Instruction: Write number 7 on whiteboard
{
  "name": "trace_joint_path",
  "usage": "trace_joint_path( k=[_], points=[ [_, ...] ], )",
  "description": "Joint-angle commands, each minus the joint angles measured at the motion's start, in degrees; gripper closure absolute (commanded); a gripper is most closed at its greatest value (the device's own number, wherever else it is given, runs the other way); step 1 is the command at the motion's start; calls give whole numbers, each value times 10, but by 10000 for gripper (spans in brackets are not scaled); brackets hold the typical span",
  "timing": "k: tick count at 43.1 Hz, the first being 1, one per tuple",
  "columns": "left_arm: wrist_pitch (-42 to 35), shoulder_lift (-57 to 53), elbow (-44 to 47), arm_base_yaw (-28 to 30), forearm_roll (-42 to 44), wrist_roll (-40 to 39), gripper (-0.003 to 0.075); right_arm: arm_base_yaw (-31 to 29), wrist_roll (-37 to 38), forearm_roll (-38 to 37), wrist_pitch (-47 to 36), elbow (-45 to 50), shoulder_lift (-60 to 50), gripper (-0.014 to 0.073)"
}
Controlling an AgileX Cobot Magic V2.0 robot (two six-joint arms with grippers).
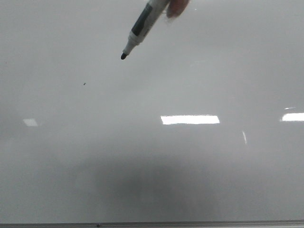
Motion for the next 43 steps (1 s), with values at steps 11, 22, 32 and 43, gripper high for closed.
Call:
trace_joint_path(
  k=[11, 22, 32, 43],
  points=[
    [-38, -9, -13, -1, -17, -8, 741, -4, -1, 39, -52, -17, -3, 662],
    [-38, -9, -13, -1, -17, -8, 741, -4, 16, 71, -240, -22, 87, 662],
    [-38, -9, -13, -1, -17, -8, 741, -4, 16, 113, -275, -90, 181, 662],
    [-38, -9, -13, -1, -17, -8, 741, -4, 16, 113, -276, -145, 246, 662]
  ],
)
